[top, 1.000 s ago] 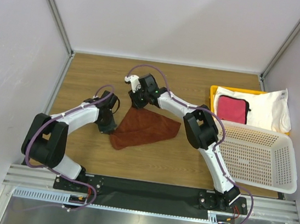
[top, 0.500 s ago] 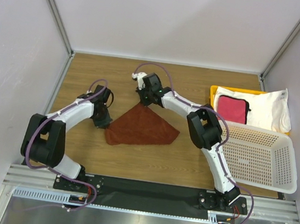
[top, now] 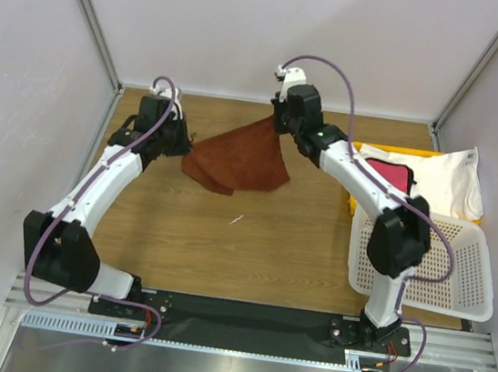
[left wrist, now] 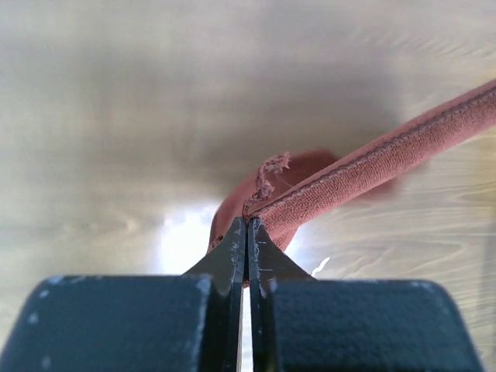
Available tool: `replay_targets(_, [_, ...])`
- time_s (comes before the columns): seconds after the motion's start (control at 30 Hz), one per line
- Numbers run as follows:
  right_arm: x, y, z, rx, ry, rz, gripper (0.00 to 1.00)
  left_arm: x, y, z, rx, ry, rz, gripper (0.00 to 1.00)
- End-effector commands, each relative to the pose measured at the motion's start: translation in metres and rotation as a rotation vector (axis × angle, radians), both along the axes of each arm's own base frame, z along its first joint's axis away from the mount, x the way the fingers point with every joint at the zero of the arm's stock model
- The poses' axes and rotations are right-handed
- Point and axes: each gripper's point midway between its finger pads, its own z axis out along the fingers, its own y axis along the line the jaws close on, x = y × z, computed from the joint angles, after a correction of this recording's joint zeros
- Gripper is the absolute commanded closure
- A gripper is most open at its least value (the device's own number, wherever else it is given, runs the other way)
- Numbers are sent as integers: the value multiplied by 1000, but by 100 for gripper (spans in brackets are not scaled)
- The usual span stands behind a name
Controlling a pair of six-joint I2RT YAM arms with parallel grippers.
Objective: Fold and stack the towels
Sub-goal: Flatten out the crumpled towel
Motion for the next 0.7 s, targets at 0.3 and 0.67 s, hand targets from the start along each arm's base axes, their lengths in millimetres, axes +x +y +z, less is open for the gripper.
replay_targets(0.3, [-48,-77,159,23,-323,-150,100,-18,-9,140,134,-325,-217,100])
replay_targets(0.67, [-136,-120,195,-22,-299,-228,100,-82,-26,186,63,-316,-299,99])
